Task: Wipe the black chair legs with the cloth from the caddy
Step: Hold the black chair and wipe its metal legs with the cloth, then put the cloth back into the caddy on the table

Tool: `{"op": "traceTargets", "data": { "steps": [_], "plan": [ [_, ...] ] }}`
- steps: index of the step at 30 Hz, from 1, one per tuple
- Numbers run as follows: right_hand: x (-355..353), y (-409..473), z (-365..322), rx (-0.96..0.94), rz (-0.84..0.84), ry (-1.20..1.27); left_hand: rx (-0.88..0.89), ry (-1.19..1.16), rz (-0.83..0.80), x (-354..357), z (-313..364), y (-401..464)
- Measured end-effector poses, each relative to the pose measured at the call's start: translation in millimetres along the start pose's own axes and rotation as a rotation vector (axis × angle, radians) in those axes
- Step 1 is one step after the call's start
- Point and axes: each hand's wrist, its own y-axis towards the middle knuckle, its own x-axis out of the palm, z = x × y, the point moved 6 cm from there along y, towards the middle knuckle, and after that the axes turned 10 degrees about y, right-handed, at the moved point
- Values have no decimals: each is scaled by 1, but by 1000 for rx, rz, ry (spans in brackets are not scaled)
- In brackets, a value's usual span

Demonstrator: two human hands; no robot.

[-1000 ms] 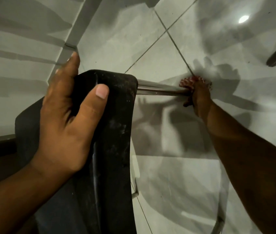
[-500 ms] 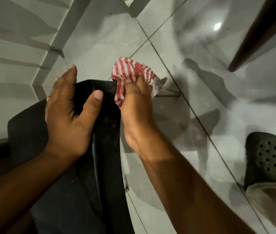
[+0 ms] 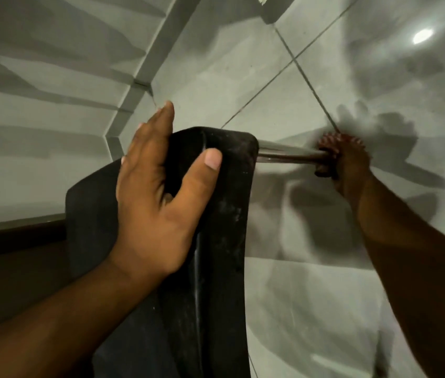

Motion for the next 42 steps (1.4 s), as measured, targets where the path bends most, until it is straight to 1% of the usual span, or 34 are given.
{"op": "traceTargets", "data": {
  "steps": [4,6,8,10,11,14,15,18,19,21,22,24,25,26,29,31,33,35,37,39,42],
  "plan": [
    [-5,18,1,9,-30,-76,10,23,-24,1,3,1],
    [-8,15,-2,44,-4,-101,18,37,-24,1,5,0],
    [-11,1,-6,92,42,-31,21,65,-17,0,3,-1],
    [-18,-19,-13,140,78,-23,12,123,-21,-1,2,1],
    [-18,-33,-17,172,42,27,5,160,-24,0,3,1],
    [-9,-87,-35,308,-186,354,-24,215,-50,-3,4,2],
    [-9,-110,-49,332,-220,392,-31,221,-61,-5,7,1],
    [-8,-178,-81,405,-336,352,-50,272,-126,-2,4,2],
    [-5,-206,-95,438,-369,373,-48,288,-149,-4,5,3],
    [0,-266,-130,484,-377,397,-62,323,-220,-9,11,2],
    [2,-294,-146,469,-370,376,-66,362,-262,-9,13,2],
    [3,-355,-187,367,-345,283,-59,434,-319,-19,29,-10],
    [4,-385,-212,293,-341,236,-66,420,-329,-25,44,-19],
    [3,-413,-240,216,-348,199,-73,367,-331,-30,64,-28],
    [8,-496,-322,79,-423,142,-71,135,-326,-49,133,-58],
    [5,-538,-386,-152,-408,7,-8,88,-322,-60,179,-73],
    [2,-565,-444,-372,-375,-135,49,77,-269,-69,224,-74],
    [-2,-576,-494,-505,-311,-207,89,41,-229,-76,272,-70],
    [-8,-569,-530,-604,-179,-341,131,11,-210,-76,315,-62],
    [-7,-547,-554,-680,-71,-532,165,27,-181,-72,349,-48],
    [10,-500,-560,-811,-41,-921,168,122,-162,-47,374,-18]
  ]
}}
